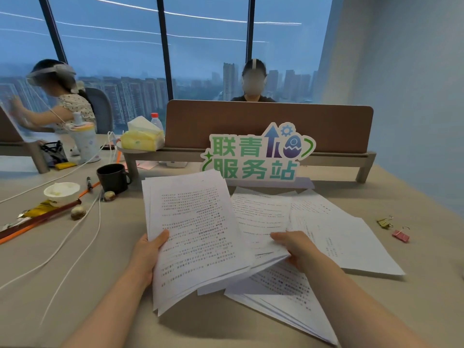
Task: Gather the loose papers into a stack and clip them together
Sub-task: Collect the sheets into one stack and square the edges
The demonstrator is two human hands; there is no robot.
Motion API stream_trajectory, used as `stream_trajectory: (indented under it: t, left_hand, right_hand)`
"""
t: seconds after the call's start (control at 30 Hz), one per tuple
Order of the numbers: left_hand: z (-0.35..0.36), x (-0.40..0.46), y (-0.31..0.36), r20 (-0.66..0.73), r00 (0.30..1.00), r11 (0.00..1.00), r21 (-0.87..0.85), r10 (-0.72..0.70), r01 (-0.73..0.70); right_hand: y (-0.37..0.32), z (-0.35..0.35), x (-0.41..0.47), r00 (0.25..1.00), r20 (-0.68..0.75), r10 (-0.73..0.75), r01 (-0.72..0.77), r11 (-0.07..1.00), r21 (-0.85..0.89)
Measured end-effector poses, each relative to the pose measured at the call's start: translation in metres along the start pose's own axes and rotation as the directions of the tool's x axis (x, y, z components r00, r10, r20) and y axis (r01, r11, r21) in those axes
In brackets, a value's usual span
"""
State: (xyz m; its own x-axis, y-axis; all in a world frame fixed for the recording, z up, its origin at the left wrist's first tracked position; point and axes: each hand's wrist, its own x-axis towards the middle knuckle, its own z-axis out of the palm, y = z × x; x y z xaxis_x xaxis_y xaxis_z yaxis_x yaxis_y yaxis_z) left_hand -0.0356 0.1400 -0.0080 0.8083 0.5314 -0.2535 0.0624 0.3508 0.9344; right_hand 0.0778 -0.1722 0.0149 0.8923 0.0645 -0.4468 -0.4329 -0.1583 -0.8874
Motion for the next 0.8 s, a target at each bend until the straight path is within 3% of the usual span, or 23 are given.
stream_trajectory:
  t: [0.13, 0.23, 0.33, 0.43, 0.63, 0.73, 0.8]
  left_hand:
    - [0.000, 0.000, 0.000, 0.012, 1.000, 1.000, 0.005, -0.004, 0.003]
    - [0.000, 0.000, 0.000, 0.018, 1.000, 1.000, 0.017, 0.006, -0.006]
    - [-0.002, 0.003, -0.002, 0.022, 1.000, 1.000, 0.024, 0.007, -0.007]
    - [-0.002, 0.004, -0.003, 0.019, 1.000, 1.000, 0.029, 0.009, -0.009]
    - [0.002, 0.004, -0.004, -0.001, 0.999, 0.997, 0.060, 0.039, -0.039]
    - [0.004, 0.003, -0.004, -0.009, 0.999, 0.995, 0.090, 0.053, -0.052]
    - [0.008, 0.001, -0.004, -0.003, 0.997, 0.989, 0.131, 0.075, -0.074]
  right_hand:
    - [-0.007, 0.010, 0.000, 0.993, -0.091, -0.080, 0.049, 0.952, -0.301]
    - [-0.011, 0.007, -0.004, 0.965, -0.133, -0.227, 0.162, 0.911, -0.378]
    - [-0.023, -0.005, -0.010, 0.911, -0.199, -0.362, 0.277, 0.892, -0.357]
    - [-0.040, -0.021, -0.016, 0.811, -0.309, -0.497, 0.406, 0.858, -0.315]
    - [-0.075, -0.041, -0.032, 0.642, -0.455, -0.617, 0.607, 0.772, -0.192]
    - [-0.088, -0.041, -0.041, 0.622, -0.452, -0.639, 0.664, 0.736, -0.128]
    - [-0.090, -0.037, -0.042, 0.653, -0.422, -0.629, 0.662, 0.745, -0.085]
